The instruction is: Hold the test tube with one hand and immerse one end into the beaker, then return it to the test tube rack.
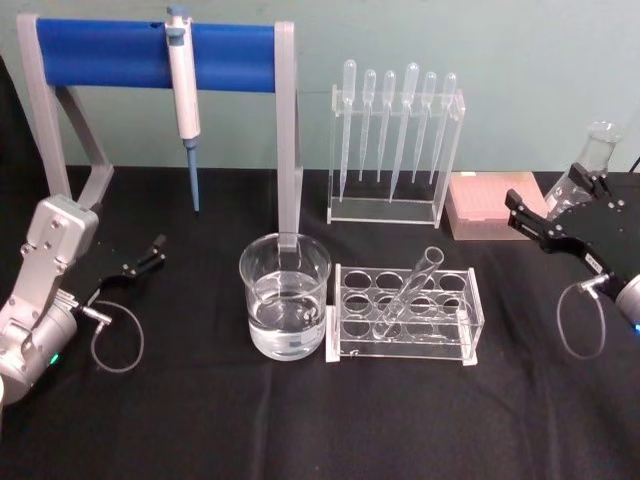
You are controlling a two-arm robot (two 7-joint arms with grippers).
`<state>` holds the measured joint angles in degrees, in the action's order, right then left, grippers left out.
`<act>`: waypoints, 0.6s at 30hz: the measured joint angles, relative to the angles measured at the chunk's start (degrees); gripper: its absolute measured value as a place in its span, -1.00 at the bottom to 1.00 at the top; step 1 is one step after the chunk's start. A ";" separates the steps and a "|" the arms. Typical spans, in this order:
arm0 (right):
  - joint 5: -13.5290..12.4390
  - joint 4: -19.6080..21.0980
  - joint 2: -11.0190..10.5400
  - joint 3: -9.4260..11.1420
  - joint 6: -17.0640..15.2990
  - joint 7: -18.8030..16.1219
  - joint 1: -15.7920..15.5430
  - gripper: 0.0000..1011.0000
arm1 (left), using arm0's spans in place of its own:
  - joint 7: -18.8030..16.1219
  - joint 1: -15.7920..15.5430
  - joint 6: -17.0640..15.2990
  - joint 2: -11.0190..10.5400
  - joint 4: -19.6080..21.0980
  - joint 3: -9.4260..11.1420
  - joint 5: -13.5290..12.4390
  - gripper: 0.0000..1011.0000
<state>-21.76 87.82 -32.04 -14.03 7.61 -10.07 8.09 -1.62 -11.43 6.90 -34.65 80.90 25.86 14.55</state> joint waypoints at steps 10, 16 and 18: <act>1.26 -0.53 0.87 0.37 1.39 -0.30 -0.77 0.98 | 0.00 0.00 0.00 0.00 0.00 0.00 0.00 0.98; 1.16 -0.46 0.82 0.36 1.38 -0.33 -0.70 0.98 | 0.00 0.00 0.00 0.00 0.00 0.00 0.00 0.98; 1.13 -0.44 0.81 0.36 1.37 -0.34 -0.68 0.98 | 0.00 0.00 0.00 0.00 0.00 0.00 0.00 0.98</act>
<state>-20.63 87.38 -31.23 -13.68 8.98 -10.41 7.41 -1.62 -11.43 6.91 -34.64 80.90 25.86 14.55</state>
